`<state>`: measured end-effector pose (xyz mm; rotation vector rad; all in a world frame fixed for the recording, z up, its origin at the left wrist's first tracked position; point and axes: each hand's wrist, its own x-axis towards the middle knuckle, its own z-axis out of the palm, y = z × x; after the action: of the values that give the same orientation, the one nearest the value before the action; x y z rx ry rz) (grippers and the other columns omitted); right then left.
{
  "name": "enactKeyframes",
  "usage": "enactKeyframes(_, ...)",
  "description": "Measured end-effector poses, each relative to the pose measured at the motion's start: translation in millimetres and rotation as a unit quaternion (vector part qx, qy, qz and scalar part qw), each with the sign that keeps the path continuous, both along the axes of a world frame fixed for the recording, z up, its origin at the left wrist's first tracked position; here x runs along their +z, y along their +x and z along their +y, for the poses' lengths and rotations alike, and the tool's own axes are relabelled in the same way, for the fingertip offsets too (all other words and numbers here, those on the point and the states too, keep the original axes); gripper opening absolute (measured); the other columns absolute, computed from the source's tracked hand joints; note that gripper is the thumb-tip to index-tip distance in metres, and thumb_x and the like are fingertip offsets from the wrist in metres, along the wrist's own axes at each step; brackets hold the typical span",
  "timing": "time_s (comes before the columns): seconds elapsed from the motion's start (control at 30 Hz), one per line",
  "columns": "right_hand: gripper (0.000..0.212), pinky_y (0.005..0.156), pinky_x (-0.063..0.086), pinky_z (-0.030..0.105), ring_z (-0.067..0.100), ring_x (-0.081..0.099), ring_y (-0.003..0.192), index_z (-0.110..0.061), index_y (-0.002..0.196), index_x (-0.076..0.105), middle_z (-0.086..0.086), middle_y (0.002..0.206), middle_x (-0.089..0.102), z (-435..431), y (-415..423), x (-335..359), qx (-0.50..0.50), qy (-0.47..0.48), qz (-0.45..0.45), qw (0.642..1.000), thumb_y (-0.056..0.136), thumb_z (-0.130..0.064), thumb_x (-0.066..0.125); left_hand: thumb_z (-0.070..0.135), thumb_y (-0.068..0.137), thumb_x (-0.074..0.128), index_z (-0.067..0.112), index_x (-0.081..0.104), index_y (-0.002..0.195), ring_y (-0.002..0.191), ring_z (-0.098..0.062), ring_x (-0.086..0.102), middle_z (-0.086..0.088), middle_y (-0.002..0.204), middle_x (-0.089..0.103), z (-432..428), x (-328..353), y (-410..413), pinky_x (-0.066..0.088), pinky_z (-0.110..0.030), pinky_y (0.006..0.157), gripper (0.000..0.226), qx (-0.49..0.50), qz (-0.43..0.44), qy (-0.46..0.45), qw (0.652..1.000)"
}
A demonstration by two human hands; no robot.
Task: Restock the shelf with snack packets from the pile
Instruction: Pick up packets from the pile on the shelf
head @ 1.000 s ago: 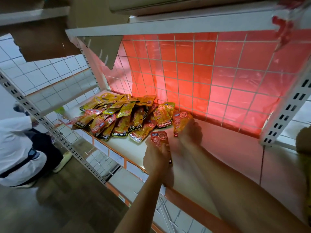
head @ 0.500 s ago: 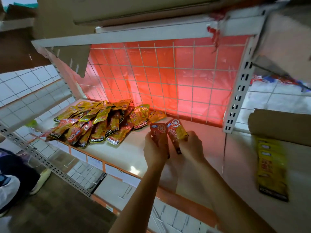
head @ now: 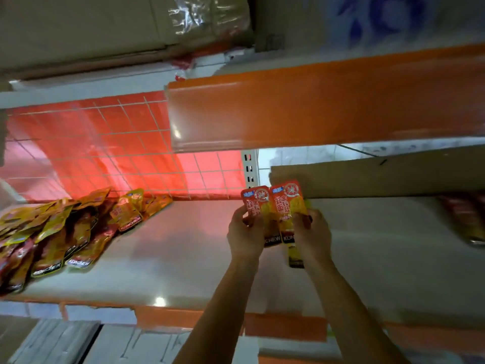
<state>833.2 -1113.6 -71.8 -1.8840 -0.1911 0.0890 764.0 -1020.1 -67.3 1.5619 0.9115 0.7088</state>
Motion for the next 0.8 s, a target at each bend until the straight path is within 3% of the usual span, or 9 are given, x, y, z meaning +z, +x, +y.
enactKeyframes(0.13,0.026,0.062,0.037,0.024,0.012,0.053,0.075,-0.012,0.112,0.059,0.001,0.096,0.06,-53,20,-2,-0.051,0.005,0.01,0.999,0.092,-0.027,0.055,0.021,0.091,0.06,0.022,0.063,0.113,0.098,-0.019,0.066,-0.002,0.11,0.069,-47,1,26,0.055,-0.045,0.088,0.022,-0.041,-0.009,0.009,0.999)
enactKeyframes(0.23,0.027,0.071,0.041,0.029,0.021,0.057,0.084,-0.01,0.112,0.059,0.008,0.102,0.064,-92,37,-1,-0.07,0.001,0.013,0.997,0.091,-0.026,0.056,0.024,0.091,0.061,0.022,0.065,0.111,0.097,-0.018,0.066,0.0,0.107,0.069,-82,3,46,0.054,-0.039,0.088,0.021,-0.069,-0.003,0.023,0.997)
enactKeyframes(0.33,0.03,0.071,0.04,0.027,0.019,0.055,0.083,-0.009,0.115,0.059,0.009,0.103,0.064,-128,53,1,-0.09,0.008,0.02,0.996,0.091,-0.026,0.057,0.022,0.091,0.062,0.026,0.064,0.104,0.094,-0.016,0.065,0.005,0.099,0.068,-116,3,66,0.053,-0.033,0.082,0.014,-0.091,-0.021,0.008,0.996)
enactKeyframes(0.47,0.028,0.069,0.038,0.026,0.019,0.054,0.082,-0.01,0.113,0.059,0.007,0.099,0.063,-173,73,2,-0.095,0.012,0.024,0.995,0.089,-0.024,0.057,0.024,0.089,0.064,0.02,0.062,0.116,0.092,-0.014,0.064,0.0,0.107,0.068,-155,-2,95,0.054,-0.033,0.082,0.027,-0.102,-0.008,0.0,0.995)
enactKeyframes(0.57,0.023,0.057,0.034,0.022,0.016,0.053,0.077,-0.013,0.11,0.059,0.002,0.091,0.06,-206,88,0,-0.1,0.012,0.02,0.995,0.089,-0.024,0.057,0.029,0.09,0.065,0.022,0.061,0.119,0.081,-0.003,0.061,0.005,0.104,0.067,-181,-5,114,0.049,-0.017,0.063,0.031,-0.123,0.024,0.01,0.992)
enactKeyframes(0.63,0.02,0.058,0.036,0.023,0.016,0.053,0.075,-0.016,0.108,0.058,0.001,0.089,0.06,-228,97,0,-0.098,0.012,0.016,0.995,0.09,-0.023,0.056,0.034,0.09,0.063,0.023,0.06,0.121,0.085,-0.006,0.061,0.004,0.108,0.067,-199,-9,127,0.045,-0.015,0.062,0.033,-0.136,0.055,0.026,0.989)
enactKeyframes(0.7,0.011,0.063,0.038,0.027,0.015,0.054,0.071,-0.019,0.1,0.057,-0.003,0.081,0.06,-250,107,-1,-0.103,0.007,0.011,0.995,0.089,-0.02,0.054,0.035,0.09,0.062,0.022,0.06,0.122,0.088,-0.009,0.06,0.002,0.113,0.067,-217,-12,139,0.044,-0.015,0.064,0.034,-0.146,0.076,0.034,0.986)
enactKeyframes(0.8,0.006,0.051,0.03,0.022,0.003,0.049,0.06,-0.02,0.085,0.054,-0.01,0.07,0.054,-282,122,-1,-0.131,-0.001,-0.002,0.991,0.09,-0.016,0.052,0.035,0.09,0.061,0.023,0.062,0.119,0.081,-0.004,0.058,0.004,0.112,0.068,-244,-15,156,0.038,-0.01,0.058,0.031,-0.171,0.096,0.04,0.98)
